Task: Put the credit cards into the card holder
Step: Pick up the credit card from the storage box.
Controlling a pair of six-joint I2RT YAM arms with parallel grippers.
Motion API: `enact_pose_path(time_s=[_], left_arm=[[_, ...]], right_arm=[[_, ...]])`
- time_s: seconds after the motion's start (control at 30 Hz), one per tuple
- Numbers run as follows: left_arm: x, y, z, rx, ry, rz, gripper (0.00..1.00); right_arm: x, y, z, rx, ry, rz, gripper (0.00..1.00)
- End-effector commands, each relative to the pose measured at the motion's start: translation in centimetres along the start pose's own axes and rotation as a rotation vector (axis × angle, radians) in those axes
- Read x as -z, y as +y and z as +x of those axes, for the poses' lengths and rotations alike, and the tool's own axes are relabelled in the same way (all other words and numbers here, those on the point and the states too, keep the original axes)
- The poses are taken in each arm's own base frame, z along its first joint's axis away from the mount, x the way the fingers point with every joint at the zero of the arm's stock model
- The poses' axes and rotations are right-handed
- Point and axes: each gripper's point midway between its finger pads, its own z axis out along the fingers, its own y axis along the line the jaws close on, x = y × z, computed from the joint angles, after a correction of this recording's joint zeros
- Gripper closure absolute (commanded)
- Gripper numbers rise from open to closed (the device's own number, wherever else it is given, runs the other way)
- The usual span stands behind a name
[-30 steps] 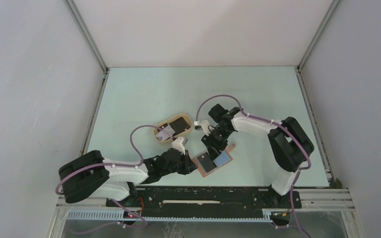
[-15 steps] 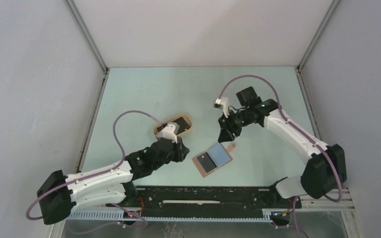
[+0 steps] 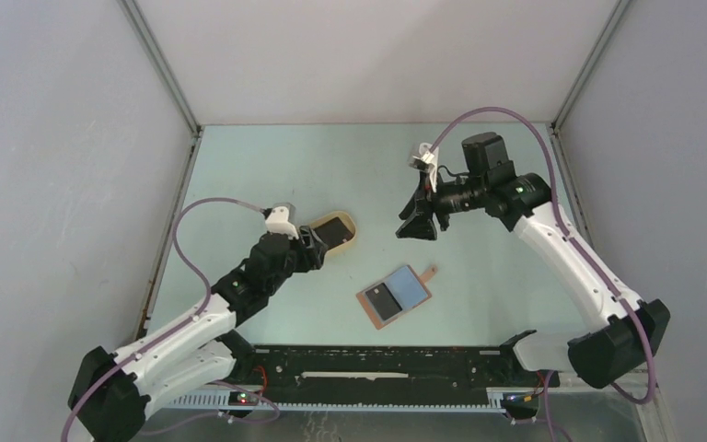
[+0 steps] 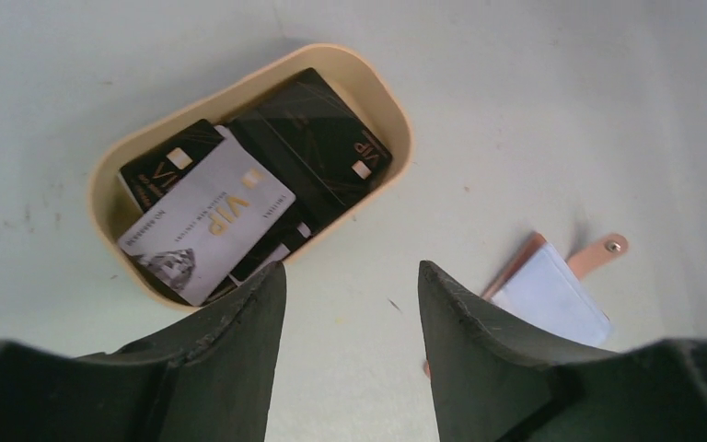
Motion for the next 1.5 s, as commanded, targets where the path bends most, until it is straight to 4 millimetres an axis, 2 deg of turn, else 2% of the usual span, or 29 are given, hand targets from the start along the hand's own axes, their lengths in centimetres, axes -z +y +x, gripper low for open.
enact_pose_path(time_s=[0.0, 0.1, 0.27, 0.47, 0.57, 0.67, 0.7, 0.83, 1.0, 1.07, 1.27, 1.33, 1.47], left_arm=[[-1.0, -0.9, -3.8, 0.053, -0.063, 0.01, 0.4], [-2.1, -0.2, -4.2, 0.077, -0.056, -0.045, 0.4], [-3.9, 1.5, -4.8, 0.103, -0.04, -0.197, 0.39], [-6.3, 2.8, -4.4, 0.1, 0.062, -0.362, 0.4], [-6.5, 3.4, -5.1, 0.086, 0.065, -0.427, 0.41], [-5.8, 4.0, -6.1, 0.072, 0.02, -0.46, 0.4], [-5.4, 4.3, -6.4, 0.065, 0.004, -0.471, 0.4], [-3.6, 5.2, -6.7, 0.039, -0.042, -0.476, 0.4], [-1.3, 6.2, -5.5, 0.049, -0.061, -0.45, 0.37], [-0.6, 6.5, -4.7, 0.083, -0.063, -0.431, 0.31], [-0.2, 8.6, -0.6, 0.182, 0.005, -0.422, 0.27], [-0.5, 8.9, 0.1, 0.206, 0.014, -0.405, 0.23], [-1.1, 9.4, 0.6, 0.251, 0.025, -0.358, 0.24]], right_arm=[[-1.4, 0.3, 1.4, -0.096, 0.021, -0.111, 0.39], [-2.0, 0.0, 2.8, -0.137, 0.042, -0.134, 0.4], [-2.5, -0.8, 3.7, -0.168, 0.066, -0.125, 0.4], [-3.4, -2.4, 4.6, -0.216, 0.092, -0.092, 0.4], [-4.3, -3.7, 4.4, -0.271, 0.088, -0.082, 0.4], [-6.0, -5.2, 3.5, -0.349, 0.098, -0.107, 0.4], [-6.3, -5.5, 2.5, -0.341, 0.098, -0.107, 0.4], [-10.1, -6.6, 1.0, -0.33, 0.14, -0.092, 0.41], [-15.1, -7.6, 0.3, -0.349, 0.18, -0.039, 0.42], [-16.9, -8.2, 0.1, -0.374, 0.191, -0.016, 0.43], [-22.0, -9.5, 1.3, -0.467, 0.241, 0.013, 0.42], [-23.4, -10.1, 1.7, -0.478, 0.246, 0.029, 0.42], [-25.4, -11.1, 2.8, -0.508, 0.268, 0.048, 0.4]])
